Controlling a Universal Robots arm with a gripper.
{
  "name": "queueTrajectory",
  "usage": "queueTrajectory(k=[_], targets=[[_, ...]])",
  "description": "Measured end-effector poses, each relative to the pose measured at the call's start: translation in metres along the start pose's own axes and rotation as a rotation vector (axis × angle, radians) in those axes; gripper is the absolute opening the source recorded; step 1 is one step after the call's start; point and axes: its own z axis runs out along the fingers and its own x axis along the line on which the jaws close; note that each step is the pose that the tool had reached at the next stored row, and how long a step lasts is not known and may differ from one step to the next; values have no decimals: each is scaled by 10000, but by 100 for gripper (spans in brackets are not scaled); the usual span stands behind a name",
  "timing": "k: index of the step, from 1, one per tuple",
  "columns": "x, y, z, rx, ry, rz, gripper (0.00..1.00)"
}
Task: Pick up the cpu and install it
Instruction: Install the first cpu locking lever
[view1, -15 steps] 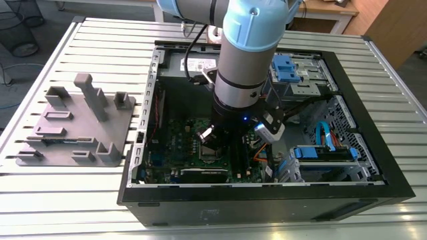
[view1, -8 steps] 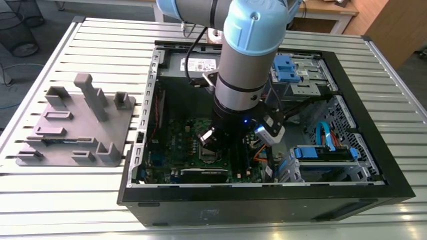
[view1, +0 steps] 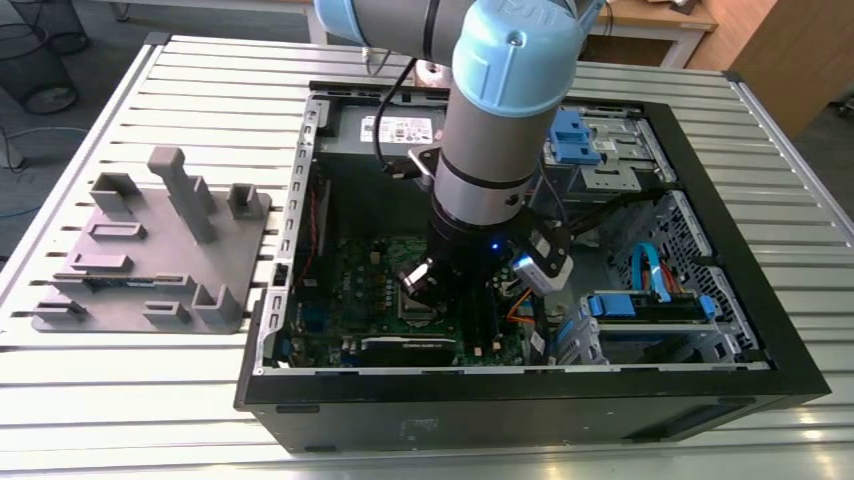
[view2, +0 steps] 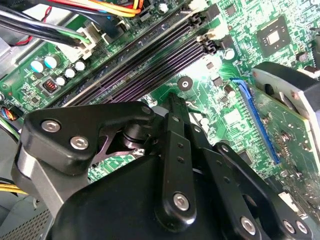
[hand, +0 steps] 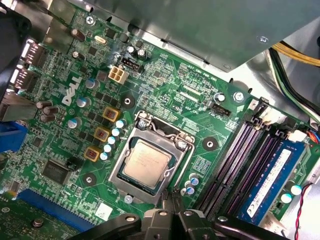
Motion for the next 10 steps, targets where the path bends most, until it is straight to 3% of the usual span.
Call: queueTrajectory(k=[10], targets=[[28,-3,2,8,-12,0,11]])
